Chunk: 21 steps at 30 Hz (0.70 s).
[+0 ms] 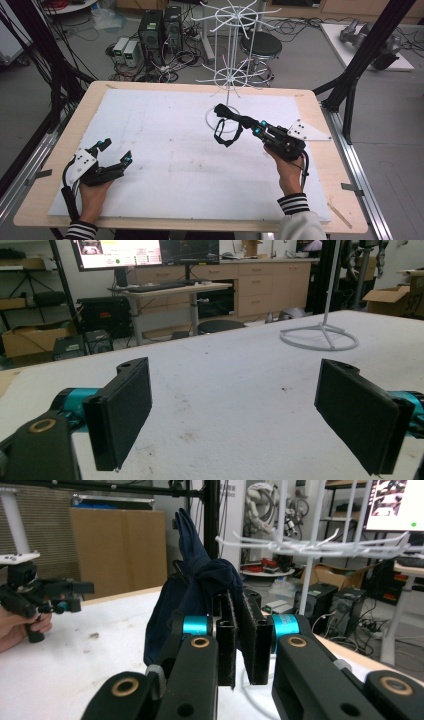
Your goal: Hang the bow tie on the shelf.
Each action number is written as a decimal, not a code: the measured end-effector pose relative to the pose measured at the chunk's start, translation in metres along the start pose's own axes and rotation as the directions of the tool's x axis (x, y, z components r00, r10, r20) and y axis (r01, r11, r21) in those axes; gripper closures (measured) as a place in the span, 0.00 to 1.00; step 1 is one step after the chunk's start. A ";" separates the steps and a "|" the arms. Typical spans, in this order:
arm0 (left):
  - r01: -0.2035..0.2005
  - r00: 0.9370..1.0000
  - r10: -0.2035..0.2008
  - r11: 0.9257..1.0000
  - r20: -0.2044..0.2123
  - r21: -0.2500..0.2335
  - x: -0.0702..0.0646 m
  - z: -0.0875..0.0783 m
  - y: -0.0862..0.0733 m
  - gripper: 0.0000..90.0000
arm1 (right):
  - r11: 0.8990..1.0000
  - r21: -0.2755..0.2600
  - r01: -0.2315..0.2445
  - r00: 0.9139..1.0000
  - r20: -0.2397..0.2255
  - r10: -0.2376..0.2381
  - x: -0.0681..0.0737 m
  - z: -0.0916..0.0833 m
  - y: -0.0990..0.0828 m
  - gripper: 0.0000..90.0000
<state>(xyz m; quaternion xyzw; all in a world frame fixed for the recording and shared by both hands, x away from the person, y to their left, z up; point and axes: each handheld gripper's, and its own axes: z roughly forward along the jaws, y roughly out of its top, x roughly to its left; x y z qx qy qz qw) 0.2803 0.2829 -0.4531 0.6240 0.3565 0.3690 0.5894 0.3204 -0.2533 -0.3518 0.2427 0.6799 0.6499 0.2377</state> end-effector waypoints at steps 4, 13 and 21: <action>0.000 1.000 0.000 1.000 0.001 0.002 0.000 0.000 0.000 0.17 | 1.000 -0.024 -0.007 1.000 0.008 0.008 -0.001 0.000 0.006 0.95; 0.000 1.000 0.000 1.000 0.002 0.002 0.000 0.000 0.000 0.17 | 0.999 -0.046 -0.001 0.999 0.037 0.003 -0.005 0.005 0.020 0.95; 0.001 1.000 -0.001 1.000 0.003 0.002 0.000 0.000 0.000 0.17 | 0.998 -0.057 -0.007 0.996 0.088 0.012 -0.011 0.009 0.027 0.95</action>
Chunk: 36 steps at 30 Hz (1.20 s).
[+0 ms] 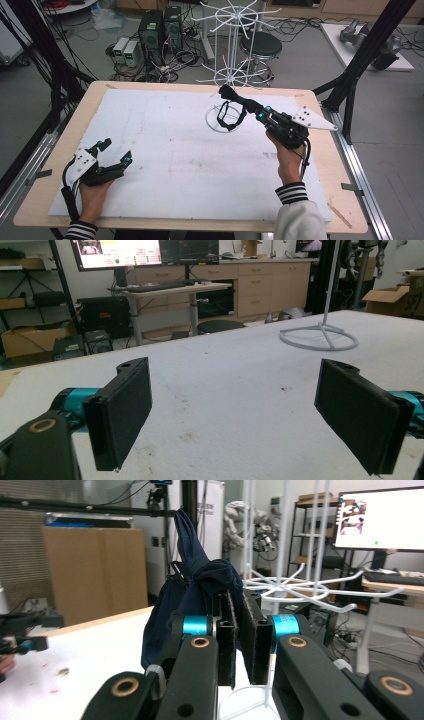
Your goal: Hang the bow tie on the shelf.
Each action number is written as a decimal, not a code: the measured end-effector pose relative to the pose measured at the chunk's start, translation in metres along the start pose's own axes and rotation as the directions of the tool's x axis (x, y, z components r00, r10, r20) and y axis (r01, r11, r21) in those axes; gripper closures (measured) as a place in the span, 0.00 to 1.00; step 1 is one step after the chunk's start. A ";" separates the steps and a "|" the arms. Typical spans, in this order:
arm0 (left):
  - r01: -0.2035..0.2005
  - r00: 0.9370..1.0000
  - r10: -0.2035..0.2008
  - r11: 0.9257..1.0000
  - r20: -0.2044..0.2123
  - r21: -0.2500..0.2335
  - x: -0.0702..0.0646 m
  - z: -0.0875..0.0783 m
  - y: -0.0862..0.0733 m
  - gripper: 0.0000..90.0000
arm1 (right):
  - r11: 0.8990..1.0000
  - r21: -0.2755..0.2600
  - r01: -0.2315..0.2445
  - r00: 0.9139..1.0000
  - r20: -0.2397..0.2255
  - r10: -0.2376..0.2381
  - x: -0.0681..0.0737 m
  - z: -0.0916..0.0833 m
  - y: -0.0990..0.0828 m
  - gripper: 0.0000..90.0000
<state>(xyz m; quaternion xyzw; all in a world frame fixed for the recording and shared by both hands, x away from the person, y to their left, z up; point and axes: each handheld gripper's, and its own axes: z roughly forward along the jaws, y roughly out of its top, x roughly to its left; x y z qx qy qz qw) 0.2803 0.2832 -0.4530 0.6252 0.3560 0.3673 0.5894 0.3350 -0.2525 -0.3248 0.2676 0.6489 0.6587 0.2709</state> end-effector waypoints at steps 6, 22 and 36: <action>0.001 1.000 -0.001 1.000 0.000 -0.003 0.000 0.000 0.000 0.17 | 1.000 -0.014 -0.021 0.999 0.026 0.021 -0.007 0.003 0.004 0.95; 0.004 1.000 -0.004 1.000 0.000 -0.001 0.000 0.000 0.000 0.17 | 0.998 0.010 -0.063 0.991 0.119 0.061 -0.014 0.014 -0.002 0.95; 0.004 1.000 -0.004 1.000 -0.002 -0.004 0.000 0.000 0.000 0.17 | 0.995 0.067 -0.076 0.984 0.164 0.064 -0.015 0.020 -0.007 0.93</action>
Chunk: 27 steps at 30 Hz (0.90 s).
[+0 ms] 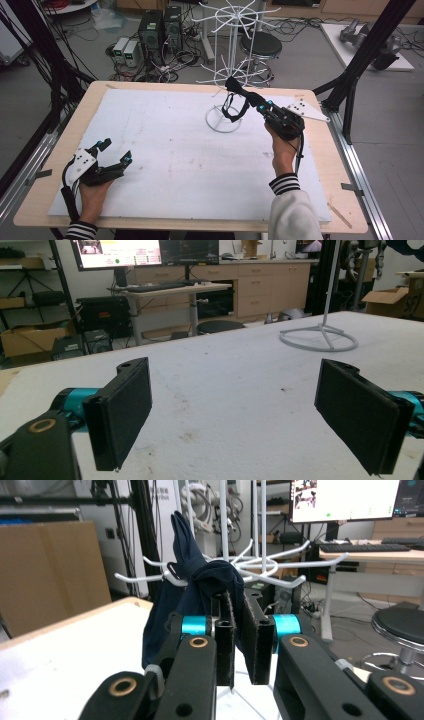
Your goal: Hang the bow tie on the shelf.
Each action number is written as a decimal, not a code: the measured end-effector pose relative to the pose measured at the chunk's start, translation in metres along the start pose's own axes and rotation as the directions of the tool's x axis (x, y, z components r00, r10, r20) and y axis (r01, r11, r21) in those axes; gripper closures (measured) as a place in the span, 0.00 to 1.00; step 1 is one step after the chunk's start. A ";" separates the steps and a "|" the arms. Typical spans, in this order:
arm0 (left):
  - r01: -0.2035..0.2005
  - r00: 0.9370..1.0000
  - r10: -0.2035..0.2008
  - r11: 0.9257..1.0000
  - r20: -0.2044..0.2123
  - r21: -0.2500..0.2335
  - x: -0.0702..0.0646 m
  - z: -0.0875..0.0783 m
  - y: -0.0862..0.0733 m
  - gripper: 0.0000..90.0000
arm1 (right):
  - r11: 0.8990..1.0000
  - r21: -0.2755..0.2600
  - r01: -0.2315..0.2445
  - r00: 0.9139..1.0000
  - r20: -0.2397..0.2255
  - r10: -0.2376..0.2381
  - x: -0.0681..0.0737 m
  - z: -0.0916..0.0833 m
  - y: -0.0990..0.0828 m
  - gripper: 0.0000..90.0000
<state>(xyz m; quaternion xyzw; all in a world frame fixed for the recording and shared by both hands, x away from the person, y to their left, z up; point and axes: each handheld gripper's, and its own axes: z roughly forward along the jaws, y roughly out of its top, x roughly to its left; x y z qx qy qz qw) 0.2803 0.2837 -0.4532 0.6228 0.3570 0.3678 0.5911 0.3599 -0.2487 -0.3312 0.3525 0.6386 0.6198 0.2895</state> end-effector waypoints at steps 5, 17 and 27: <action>0.006 1.000 -0.006 1.000 0.000 -0.004 0.000 0.000 0.000 0.17 | 1.000 0.021 -0.011 1.000 -0.002 0.011 -0.003 0.001 -0.002 0.88; 0.018 1.000 -0.018 1.000 -0.007 0.004 0.002 0.000 0.000 0.17 | 0.991 0.127 0.039 0.999 -0.028 -0.035 0.000 0.005 -0.005 0.47; 0.012 1.000 -0.012 1.000 -0.001 0.004 0.001 0.000 0.000 0.17 | 0.985 0.150 0.083 0.997 -0.018 -0.081 0.012 -0.003 -0.007 0.12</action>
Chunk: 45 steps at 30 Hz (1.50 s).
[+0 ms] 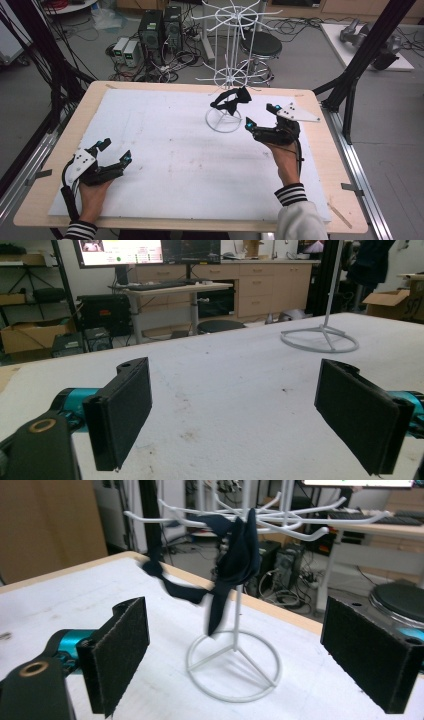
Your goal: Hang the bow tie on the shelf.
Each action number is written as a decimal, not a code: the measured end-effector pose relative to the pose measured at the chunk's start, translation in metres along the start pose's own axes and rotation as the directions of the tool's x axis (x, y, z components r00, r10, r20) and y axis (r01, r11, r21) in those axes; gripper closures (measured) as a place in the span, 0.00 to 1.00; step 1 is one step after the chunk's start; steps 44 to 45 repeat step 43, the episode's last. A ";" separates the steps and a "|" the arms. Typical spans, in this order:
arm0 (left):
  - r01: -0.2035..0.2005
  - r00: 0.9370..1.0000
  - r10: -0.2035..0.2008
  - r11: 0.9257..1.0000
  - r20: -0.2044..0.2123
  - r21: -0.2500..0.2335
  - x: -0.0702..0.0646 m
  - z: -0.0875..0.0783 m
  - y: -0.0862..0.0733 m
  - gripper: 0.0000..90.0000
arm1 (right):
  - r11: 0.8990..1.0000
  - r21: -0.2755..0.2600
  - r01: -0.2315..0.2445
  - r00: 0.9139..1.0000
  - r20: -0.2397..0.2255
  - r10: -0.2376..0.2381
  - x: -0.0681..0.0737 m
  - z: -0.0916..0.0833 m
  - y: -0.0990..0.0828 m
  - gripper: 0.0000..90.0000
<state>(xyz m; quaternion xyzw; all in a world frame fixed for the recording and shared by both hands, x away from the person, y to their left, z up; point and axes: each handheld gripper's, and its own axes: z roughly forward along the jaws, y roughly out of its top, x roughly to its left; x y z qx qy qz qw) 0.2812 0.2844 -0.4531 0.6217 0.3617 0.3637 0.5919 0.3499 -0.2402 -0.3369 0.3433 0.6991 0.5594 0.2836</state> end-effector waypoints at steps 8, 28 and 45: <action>-0.004 1.000 0.004 1.000 0.001 -0.007 0.000 -0.001 0.000 0.17 | 0.999 -0.045 0.004 1.000 0.030 -0.002 0.010 -0.023 -0.016 0.12; -0.012 1.000 0.012 1.000 -0.006 -0.022 -0.002 -0.002 -0.001 0.17 | 0.987 -0.161 -0.027 0.985 0.163 0.053 0.029 -0.062 -0.114 0.12; -0.008 1.000 0.008 1.000 -0.008 -0.014 -0.001 -0.001 -0.001 0.17 | 0.986 -0.168 -0.010 0.986 0.160 0.038 0.035 -0.058 -0.132 0.12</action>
